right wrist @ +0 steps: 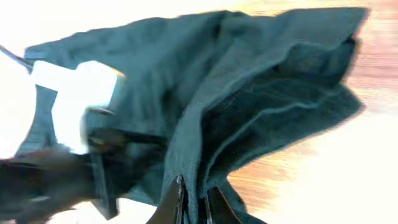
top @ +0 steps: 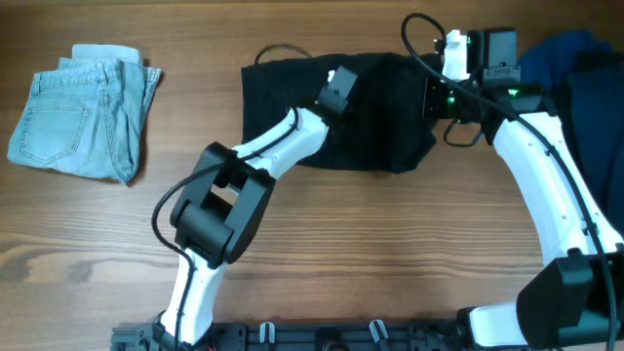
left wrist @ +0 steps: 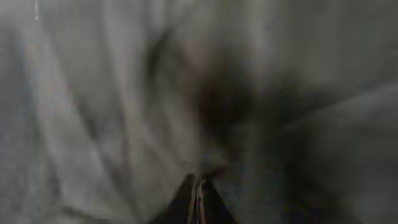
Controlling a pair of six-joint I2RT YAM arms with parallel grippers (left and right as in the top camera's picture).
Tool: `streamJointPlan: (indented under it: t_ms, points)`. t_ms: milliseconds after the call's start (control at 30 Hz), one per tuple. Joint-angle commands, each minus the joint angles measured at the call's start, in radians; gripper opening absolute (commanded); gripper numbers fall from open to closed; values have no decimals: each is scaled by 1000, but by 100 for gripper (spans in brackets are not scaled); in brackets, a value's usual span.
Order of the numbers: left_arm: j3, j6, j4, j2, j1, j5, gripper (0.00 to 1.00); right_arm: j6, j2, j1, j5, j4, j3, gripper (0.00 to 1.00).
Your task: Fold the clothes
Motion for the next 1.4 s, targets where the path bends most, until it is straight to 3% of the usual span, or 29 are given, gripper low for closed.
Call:
streamJointPlan:
  t_ms: [0, 267, 400, 667, 700, 767, 833, 933, 1033, 1167, 1233, 1300, 1367]
  points:
    - [117, 56, -100, 2, 6, -80, 4, 49, 9, 5, 177, -23, -36, 4]
    - [129, 108, -248, 3, 127, -182, 4, 158, 127, -3, 240, 135, -228, 4]
    - [129, 108, -297, 3, 225, -181, 4, 190, 197, -15, 356, 185, -233, 4]
    - [124, 108, -406, 3, 319, -181, 4, 184, 198, -124, 380, 369, -233, 4]
    - [124, 108, -419, 3, 317, -181, 4, 184, 198, -132, 380, 369, -233, 9]
    - [123, 108, -425, 3, 317, -181, 4, 157, 198, -142, 392, 369, -233, 26]
    - [123, 108, -426, 3, 317, -181, 4, 158, 198, -148, 450, 375, -233, 56]
    - [123, 130, -428, 3, 317, -182, 4, 129, 196, -159, 496, 410, -231, 69]
    - [153, 153, -425, -13, 318, -185, 4, 16, 160, -160, 396, 349, -108, 85]
    - [163, 150, -444, -43, 320, -295, 4, 0, 144, -160, 172, 210, 27, 85]
    - [163, 51, -489, -60, 341, -314, 19, 0, 154, -159, 99, 177, 21, 83]
    - [163, 27, -527, -80, 386, -269, 28, 0, 165, -156, 26, 166, 0, 77]
    - [163, 25, -542, -82, 432, -213, 67, -7, 177, -147, -44, 171, -32, 65]
